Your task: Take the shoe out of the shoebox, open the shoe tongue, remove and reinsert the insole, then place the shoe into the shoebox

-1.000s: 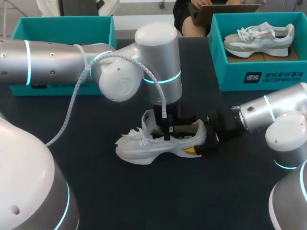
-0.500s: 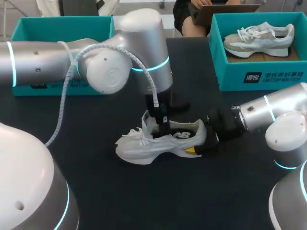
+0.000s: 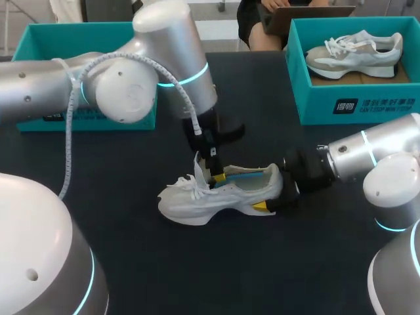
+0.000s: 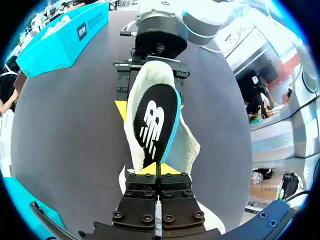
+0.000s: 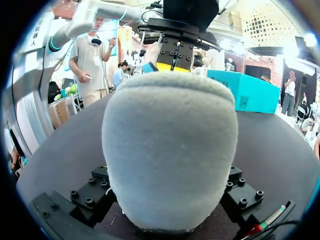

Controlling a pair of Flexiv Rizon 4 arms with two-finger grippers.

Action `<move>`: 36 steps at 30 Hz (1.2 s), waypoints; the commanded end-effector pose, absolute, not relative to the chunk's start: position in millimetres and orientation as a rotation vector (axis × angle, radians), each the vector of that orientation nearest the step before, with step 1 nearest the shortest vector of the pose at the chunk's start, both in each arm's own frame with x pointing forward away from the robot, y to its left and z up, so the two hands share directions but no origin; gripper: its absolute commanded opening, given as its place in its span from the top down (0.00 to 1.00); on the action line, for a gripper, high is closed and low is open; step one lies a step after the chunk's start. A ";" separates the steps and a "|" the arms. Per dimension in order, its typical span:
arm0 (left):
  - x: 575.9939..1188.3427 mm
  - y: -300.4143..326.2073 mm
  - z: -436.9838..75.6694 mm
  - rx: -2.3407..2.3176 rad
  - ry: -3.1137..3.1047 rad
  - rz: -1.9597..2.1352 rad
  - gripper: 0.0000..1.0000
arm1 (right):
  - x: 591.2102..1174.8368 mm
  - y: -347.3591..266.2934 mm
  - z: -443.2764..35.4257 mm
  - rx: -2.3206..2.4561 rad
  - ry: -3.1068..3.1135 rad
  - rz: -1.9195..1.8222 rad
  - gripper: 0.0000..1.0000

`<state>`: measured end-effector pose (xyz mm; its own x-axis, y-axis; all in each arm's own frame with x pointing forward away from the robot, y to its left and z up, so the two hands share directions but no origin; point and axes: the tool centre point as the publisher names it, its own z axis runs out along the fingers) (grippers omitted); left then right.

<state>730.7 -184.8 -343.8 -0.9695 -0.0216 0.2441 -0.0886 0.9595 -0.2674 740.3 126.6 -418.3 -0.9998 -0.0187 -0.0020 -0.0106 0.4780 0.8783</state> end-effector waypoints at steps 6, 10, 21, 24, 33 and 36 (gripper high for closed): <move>716.7 -194.5 -321.9 0.017 -2.864 0.482 1.00 | 741.9 128.6 -424.7 0.025 -2.697 -1.596 1.00; 710.5 -201.5 -312.6 -0.020 -2.870 0.505 1.00 | 741.9 128.6 -424.7 0.025 -2.697 -1.596 1.00; 707.5 -213.7 -282.4 -0.090 -2.901 0.627 1.00 | 741.9 128.6 -424.7 0.025 -2.697 -1.596 1.00; 705.7 -220.2 -283.0 -0.102 -2.911 0.639 1.00 | 741.9 128.6 -424.7 0.025 -2.697 -1.596 1.00; 702.7 -229.1 -291.9 -0.148 -2.940 0.688 1.00 | 741.9 128.6 -424.7 0.025 -2.697 -1.596 1.00; 699.8 -230.8 -294.1 -0.175 -2.963 0.706 0.94 | 741.9 128.6 -424.7 0.025 -2.697 -1.596 1.00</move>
